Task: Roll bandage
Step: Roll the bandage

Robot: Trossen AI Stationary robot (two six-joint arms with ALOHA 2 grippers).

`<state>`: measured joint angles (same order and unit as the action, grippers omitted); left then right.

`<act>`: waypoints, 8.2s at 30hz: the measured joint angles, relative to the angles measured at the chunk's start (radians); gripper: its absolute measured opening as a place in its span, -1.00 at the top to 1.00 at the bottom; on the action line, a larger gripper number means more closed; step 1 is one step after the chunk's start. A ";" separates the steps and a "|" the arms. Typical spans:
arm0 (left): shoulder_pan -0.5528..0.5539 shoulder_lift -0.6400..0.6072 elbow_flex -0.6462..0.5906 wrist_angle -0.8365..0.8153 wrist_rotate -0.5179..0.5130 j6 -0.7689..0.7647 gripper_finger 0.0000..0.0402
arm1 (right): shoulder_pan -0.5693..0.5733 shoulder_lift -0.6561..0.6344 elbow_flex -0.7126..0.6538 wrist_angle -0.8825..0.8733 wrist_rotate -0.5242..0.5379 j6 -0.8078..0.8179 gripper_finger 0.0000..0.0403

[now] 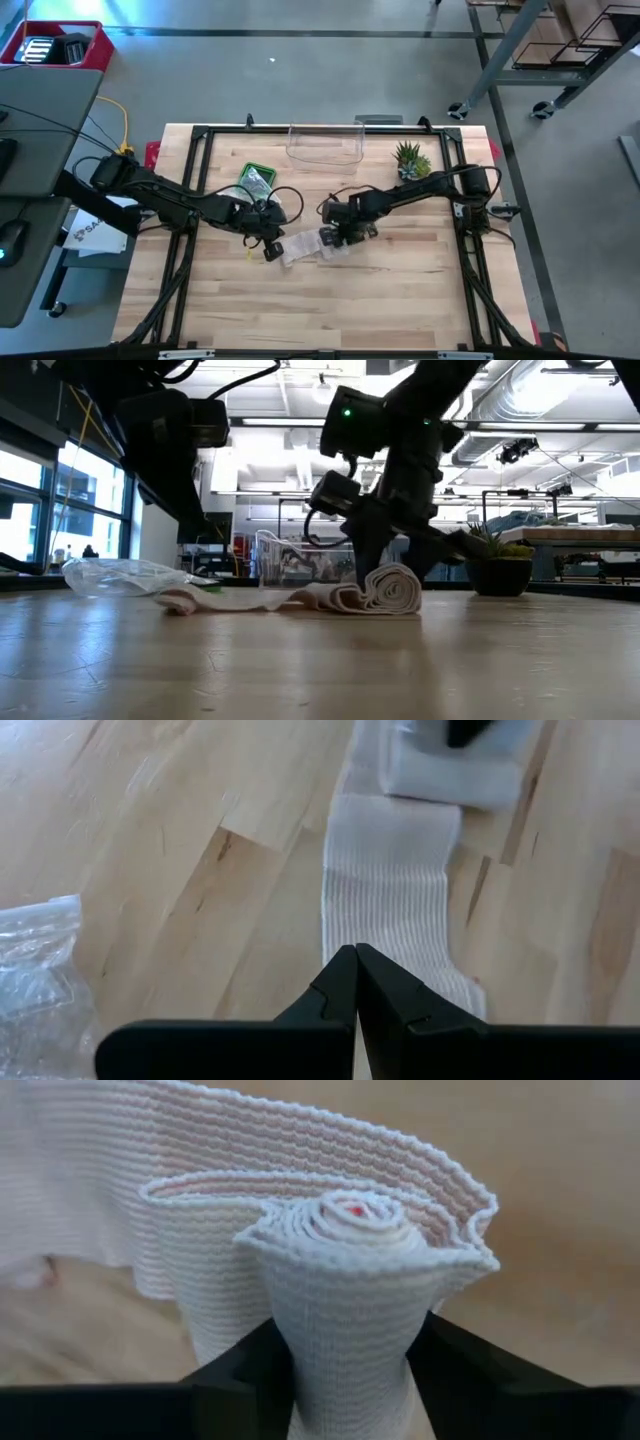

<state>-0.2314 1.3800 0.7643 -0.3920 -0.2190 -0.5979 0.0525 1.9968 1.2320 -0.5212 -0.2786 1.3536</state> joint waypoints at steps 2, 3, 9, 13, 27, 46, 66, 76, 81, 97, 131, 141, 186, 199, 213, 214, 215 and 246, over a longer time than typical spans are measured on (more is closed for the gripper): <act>-0.001 0.000 0.000 0.001 0.000 0.006 1.00 | 0.027 0.000 -0.024 0.050 -0.017 0.067 0.12; -0.001 0.000 0.000 0.000 0.001 0.006 1.00 | 0.040 0.000 -0.034 0.068 -0.018 0.097 0.12; -0.001 0.000 0.000 0.001 0.002 0.016 1.00 | 0.072 -0.005 -0.050 0.130 0.033 0.160 0.18; -0.001 0.000 0.000 0.002 0.029 0.026 1.00 | 0.069 -0.030 -0.053 0.131 0.075 0.130 0.18; -0.001 0.000 0.000 0.067 0.024 0.027 1.00 | 0.057 -0.121 -0.055 0.049 0.131 0.059 0.18; 0.012 0.286 0.001 0.332 0.088 0.211 1.00 | 0.057 -0.123 -0.053 0.040 0.098 0.056 0.18; 0.015 0.323 0.002 0.339 0.102 0.053 1.00 | 0.036 -0.182 -0.050 -0.038 0.076 -0.044 0.18; 0.015 0.323 0.002 0.339 0.106 -0.002 1.00 | 0.019 -0.208 -0.050 -0.098 0.150 -0.142 0.04; 0.015 0.323 0.002 0.339 0.120 -0.004 1.00 | 0.000 -0.206 -0.050 -0.107 0.108 -0.143 -0.07; 0.020 0.323 0.002 0.338 0.123 0.007 1.00 | 0.070 -0.259 -0.049 -0.123 0.147 -0.158 0.10; 0.010 0.323 0.003 0.344 0.104 -0.073 1.00 | 0.012 -0.089 -0.050 0.088 0.123 -0.236 1.00; -0.042 0.318 0.006 0.207 0.090 -0.127 1.00 | 0.005 -0.089 -0.050 0.023 0.143 -0.221 1.00; -0.056 0.323 0.008 0.250 0.079 -0.105 1.00 | 0.098 -0.209 -0.227 0.114 0.047 -0.170 1.00; -0.050 0.324 0.007 0.265 0.081 -0.106 1.00 | 0.097 -0.209 -0.266 0.285 0.183 0.036 1.00; -0.037 0.269 0.004 0.181 0.094 -0.115 1.00 | 0.100 -0.255 -0.265 0.302 0.054 -0.057 1.00; -0.034 0.255 0.004 0.163 0.092 -0.108 1.00 | 0.100 -0.278 -0.265 0.291 0.043 -0.086 1.00; -0.030 0.240 0.004 0.148 0.087 -0.107 1.00 | 0.100 -0.305 -0.265 0.272 0.039 -0.121 1.00; 0.036 0.565 0.397 0.456 0.022 0.077 1.00 | -0.381 -0.204 -0.264 0.243 -0.293 -0.748 0.99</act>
<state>-0.1955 1.9453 1.1612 0.0637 -0.1967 -0.5205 -0.3283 1.7930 0.9676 -0.2779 -0.5713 0.6053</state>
